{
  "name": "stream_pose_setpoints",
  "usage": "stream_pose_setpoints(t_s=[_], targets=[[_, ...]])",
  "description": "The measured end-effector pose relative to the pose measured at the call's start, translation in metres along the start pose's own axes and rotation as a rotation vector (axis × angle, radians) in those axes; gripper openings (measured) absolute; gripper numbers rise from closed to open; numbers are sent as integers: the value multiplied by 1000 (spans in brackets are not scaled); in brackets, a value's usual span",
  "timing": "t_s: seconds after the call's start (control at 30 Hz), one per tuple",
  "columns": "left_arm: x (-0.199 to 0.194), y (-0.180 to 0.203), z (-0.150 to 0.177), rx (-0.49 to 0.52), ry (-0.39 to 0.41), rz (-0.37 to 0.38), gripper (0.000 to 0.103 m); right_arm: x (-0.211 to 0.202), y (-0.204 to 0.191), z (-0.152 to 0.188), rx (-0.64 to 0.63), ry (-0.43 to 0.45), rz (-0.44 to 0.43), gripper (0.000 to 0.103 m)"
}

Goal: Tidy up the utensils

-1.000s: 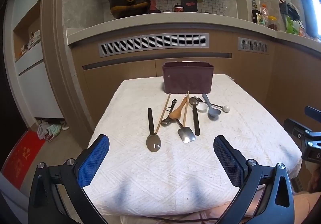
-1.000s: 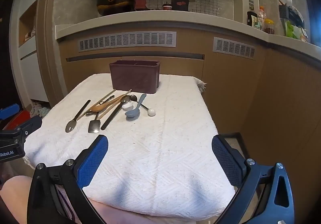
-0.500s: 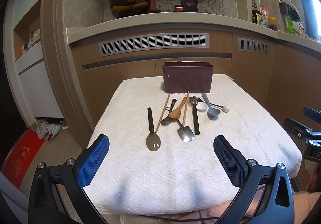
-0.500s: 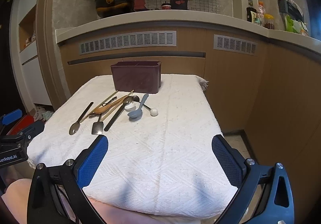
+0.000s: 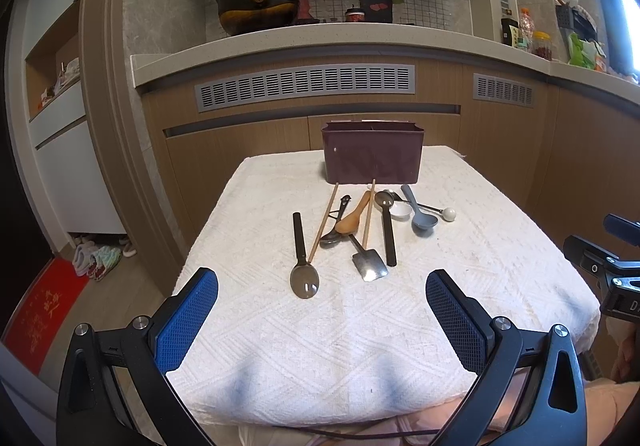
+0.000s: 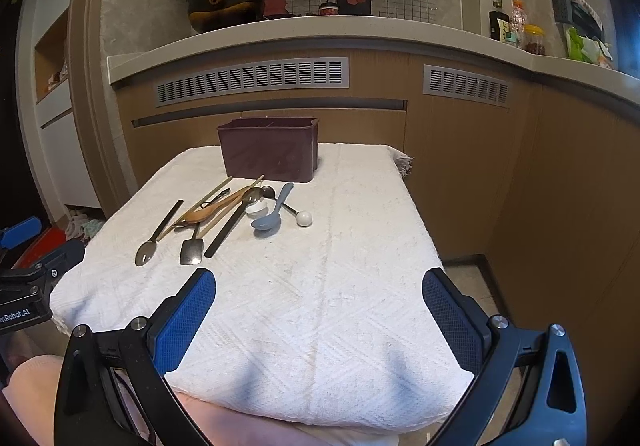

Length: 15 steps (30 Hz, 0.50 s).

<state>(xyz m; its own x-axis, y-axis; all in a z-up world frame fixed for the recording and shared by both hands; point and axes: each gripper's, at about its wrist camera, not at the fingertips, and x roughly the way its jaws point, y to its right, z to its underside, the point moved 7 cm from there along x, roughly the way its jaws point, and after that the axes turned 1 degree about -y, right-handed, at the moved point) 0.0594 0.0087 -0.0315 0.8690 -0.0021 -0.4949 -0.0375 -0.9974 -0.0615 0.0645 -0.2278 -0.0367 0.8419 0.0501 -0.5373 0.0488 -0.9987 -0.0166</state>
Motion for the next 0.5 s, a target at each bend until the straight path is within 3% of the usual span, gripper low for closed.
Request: stream_pose_setpoints(t_s=[0.5], targets=[[1, 0, 0, -1, -1, 0, 103, -3, 1, -1, -3, 11, 18, 103]])
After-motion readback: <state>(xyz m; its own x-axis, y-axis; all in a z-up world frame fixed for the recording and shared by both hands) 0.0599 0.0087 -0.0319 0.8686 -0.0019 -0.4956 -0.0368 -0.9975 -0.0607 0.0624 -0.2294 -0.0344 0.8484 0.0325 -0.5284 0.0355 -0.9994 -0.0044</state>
